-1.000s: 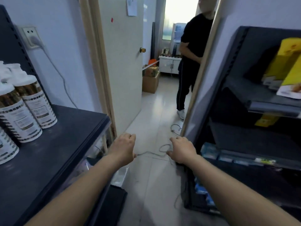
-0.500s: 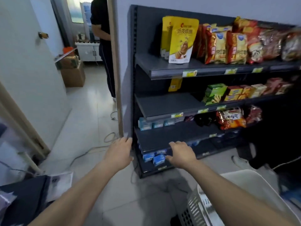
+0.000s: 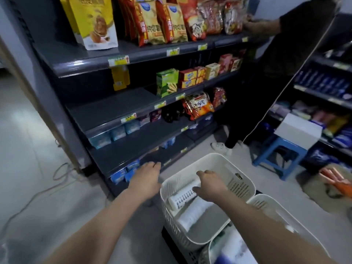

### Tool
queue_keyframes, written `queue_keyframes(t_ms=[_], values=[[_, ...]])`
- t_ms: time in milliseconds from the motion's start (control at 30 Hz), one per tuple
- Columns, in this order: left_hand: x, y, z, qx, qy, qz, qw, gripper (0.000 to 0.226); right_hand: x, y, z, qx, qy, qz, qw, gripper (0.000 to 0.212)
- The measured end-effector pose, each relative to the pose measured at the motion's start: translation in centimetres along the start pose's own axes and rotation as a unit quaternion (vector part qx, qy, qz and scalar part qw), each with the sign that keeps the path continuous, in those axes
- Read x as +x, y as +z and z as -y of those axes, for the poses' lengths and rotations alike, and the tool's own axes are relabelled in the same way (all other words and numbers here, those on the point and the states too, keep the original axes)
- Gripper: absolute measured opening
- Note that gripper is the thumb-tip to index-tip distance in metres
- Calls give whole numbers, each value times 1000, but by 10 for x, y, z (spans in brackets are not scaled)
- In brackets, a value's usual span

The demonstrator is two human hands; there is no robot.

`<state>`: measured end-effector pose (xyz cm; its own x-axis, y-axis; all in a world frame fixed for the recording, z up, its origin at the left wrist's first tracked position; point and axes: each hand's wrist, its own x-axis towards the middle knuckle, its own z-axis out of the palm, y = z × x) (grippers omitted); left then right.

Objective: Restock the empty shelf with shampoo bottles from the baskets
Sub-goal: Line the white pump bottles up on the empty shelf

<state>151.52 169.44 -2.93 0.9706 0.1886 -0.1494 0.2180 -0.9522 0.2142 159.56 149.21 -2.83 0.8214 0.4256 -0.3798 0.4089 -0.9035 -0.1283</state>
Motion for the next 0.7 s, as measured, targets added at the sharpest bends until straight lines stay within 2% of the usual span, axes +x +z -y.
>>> queue_keyframes(t_ms=[200,367,533,700], values=[[37,37,-57,14,75,64,995,52,0,25,-54,31,61,23,997,58],[71,74,-80,37,112,132,984,44,11,51,-79,63,110,55,990,59],[107,113,-93,51,127,209,968,48,34,81,-94,115,161,91,976,55],[134,149,-95,48,104,252,961,49,64,112,-95,195,202,128,951,43]])
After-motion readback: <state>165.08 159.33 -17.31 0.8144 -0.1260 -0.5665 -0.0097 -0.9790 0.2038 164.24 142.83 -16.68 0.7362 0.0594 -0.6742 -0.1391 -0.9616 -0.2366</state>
